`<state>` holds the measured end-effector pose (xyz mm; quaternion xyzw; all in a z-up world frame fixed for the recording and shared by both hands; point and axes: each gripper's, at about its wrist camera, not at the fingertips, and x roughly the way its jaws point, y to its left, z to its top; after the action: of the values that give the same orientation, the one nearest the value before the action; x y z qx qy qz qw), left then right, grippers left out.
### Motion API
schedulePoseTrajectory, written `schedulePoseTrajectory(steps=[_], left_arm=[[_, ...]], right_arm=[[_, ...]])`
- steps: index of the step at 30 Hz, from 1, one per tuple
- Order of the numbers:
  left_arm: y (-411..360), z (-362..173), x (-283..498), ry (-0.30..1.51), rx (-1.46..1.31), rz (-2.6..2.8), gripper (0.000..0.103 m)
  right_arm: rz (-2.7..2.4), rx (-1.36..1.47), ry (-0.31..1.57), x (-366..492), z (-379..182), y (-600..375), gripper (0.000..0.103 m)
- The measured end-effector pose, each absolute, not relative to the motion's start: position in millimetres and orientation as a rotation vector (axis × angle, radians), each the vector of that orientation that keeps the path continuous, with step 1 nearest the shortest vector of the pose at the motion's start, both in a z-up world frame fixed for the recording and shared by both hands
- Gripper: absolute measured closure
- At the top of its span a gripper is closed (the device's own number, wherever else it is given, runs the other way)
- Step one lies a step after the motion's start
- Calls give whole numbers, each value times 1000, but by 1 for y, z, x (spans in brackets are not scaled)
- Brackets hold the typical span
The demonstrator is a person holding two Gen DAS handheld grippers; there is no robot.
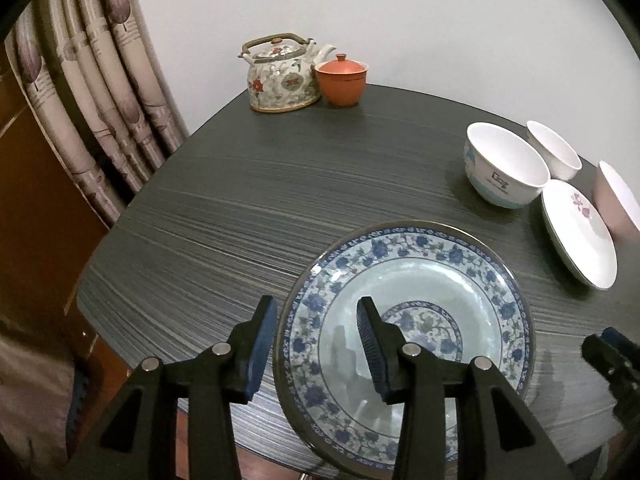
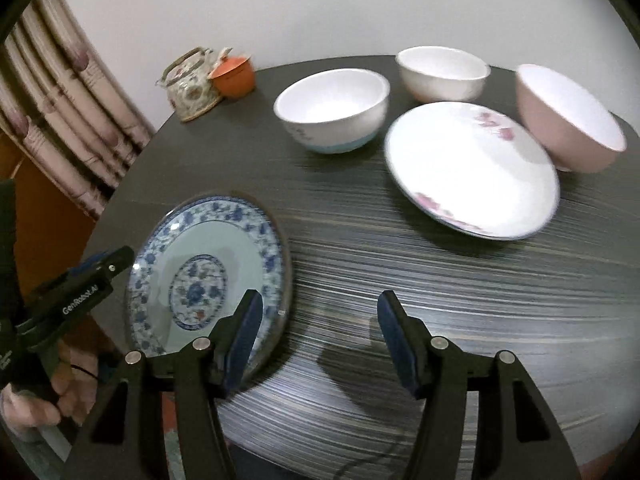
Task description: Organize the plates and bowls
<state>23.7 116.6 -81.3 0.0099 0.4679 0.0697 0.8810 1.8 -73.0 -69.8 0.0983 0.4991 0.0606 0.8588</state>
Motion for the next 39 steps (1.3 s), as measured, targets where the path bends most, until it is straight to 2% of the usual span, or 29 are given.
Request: schedulePoseTrajectory(steps=[12,22,29,36,39], left_arm=[[103,-70,13,892,15,131,61],[24,-49,49,965,-23,-86,60],[-44,-65,104,1045,-65,-159,60],[-81,-93,147,1119,-60,-189,60],[-86,-105,160,1152,-72,-201,60]], right_arm=[[-2,330,1019,-25,-69,-147,46],[-49,378,973,-4,-57,-217,46],[-45,408,1017,29,-72,-260,58],[-26,394,1064,68,-92,-278,64],[-11,383,1079,80,-99,-280,69]])
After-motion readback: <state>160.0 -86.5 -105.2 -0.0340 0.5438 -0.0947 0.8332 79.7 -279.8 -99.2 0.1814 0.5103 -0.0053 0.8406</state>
